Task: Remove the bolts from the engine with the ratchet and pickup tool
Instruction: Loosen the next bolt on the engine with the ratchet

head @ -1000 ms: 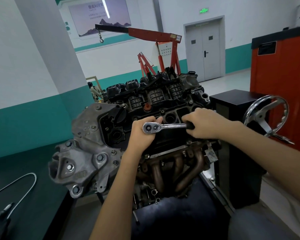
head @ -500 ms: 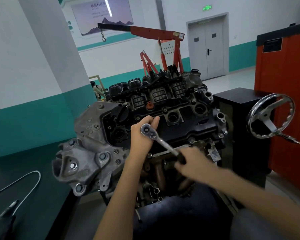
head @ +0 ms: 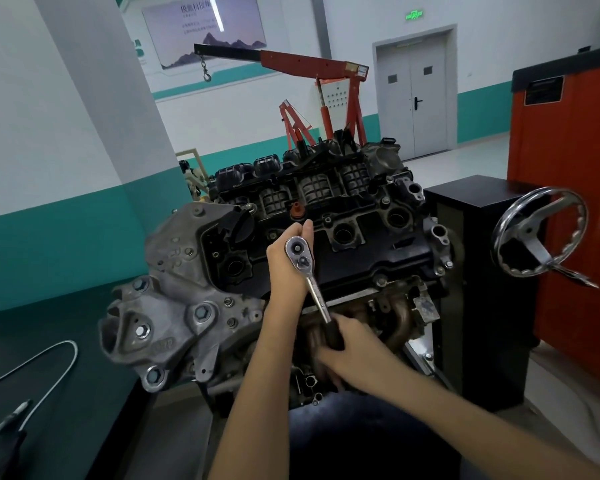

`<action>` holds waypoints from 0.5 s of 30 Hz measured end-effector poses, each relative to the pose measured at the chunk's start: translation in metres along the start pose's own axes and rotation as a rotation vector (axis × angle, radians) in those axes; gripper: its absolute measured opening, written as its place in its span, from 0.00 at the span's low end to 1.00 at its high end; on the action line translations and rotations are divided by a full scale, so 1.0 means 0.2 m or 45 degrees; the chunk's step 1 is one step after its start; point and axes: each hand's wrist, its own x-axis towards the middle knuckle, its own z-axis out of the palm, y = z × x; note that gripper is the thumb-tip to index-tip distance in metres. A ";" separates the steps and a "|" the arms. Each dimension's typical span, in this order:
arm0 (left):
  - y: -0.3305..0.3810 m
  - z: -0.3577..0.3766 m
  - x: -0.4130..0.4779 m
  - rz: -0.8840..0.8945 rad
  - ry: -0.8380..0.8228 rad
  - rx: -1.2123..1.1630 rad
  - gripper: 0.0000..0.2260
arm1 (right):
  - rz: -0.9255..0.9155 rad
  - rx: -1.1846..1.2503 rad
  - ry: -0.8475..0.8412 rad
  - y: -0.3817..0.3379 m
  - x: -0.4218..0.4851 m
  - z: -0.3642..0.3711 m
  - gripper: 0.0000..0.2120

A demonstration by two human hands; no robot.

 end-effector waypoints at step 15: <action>-0.03 -0.10 0.00 -0.031 -0.169 0.058 0.21 | -0.226 -1.190 0.357 -0.15 0.19 -0.47 0.09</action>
